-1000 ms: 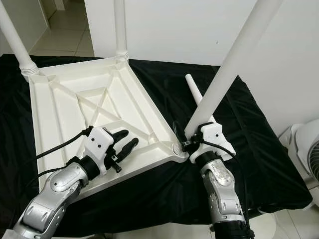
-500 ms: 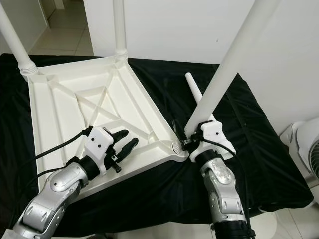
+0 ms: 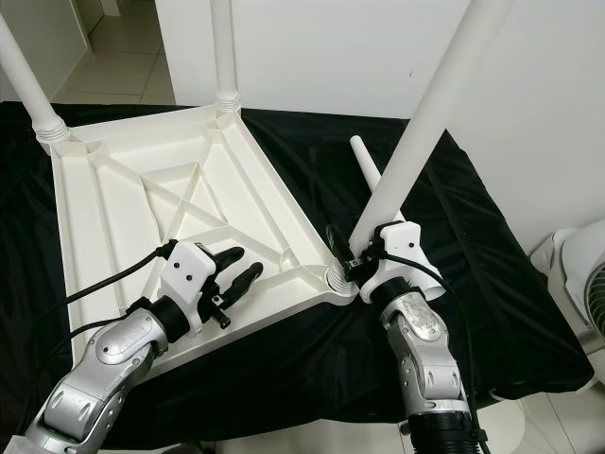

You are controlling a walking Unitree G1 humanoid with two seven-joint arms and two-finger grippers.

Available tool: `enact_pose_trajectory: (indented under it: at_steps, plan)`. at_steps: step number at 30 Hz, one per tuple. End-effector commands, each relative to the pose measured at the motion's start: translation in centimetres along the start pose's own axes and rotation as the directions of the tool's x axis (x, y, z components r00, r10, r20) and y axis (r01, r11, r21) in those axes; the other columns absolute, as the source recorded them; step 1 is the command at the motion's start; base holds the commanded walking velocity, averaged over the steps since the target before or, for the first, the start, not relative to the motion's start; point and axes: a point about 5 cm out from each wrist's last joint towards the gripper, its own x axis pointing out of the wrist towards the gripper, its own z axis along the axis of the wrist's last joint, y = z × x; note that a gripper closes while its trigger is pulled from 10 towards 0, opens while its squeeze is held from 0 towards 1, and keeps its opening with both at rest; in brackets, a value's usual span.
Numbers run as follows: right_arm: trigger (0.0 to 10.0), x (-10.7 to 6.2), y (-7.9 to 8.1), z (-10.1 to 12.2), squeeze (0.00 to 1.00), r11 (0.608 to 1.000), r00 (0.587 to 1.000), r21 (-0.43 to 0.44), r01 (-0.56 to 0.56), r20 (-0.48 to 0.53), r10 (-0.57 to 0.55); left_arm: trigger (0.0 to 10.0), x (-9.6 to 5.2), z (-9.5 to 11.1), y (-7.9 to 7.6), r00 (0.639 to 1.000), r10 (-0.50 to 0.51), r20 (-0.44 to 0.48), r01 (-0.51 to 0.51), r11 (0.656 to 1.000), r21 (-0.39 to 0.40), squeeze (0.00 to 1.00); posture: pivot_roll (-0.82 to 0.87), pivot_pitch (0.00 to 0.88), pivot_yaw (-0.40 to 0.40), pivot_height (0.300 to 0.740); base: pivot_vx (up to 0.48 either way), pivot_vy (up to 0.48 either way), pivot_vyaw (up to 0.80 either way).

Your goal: Building children table

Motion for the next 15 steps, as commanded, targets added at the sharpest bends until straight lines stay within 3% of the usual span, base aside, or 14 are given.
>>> enact_pose_trajectory:
  at_steps: [1,10,15]
  plan:
    - [10.0,0.0,-0.4,0.7,0.00,1.000,1.000,-0.010,0.016,0.011,-0.016,10.0,0.0,0.0,-0.6,0.998,-0.055,-0.002,0.055,0.998,-0.007,0.00,0.09,0.060,-0.045,0.740,0.000,0.000,0.00]
    - [10.0,0.4,-0.4,1.8,0.00,1.000,0.999,-0.012,0.011,0.034,-0.011,10.0,-0.1,0.1,-0.6,0.998,-0.057,-0.003,0.057,0.998,-0.007,0.00,0.09,0.062,-0.045,0.740,0.000,0.000,0.00]
    - [10.0,1.0,-0.3,3.4,0.00,1.000,0.996,-0.015,0.010,0.088,-0.008,10.0,0.0,0.0,-0.5,0.998,-0.062,-0.005,0.062,0.998,-0.006,0.00,0.09,0.060,-0.031,0.740,0.000,0.000,0.00]
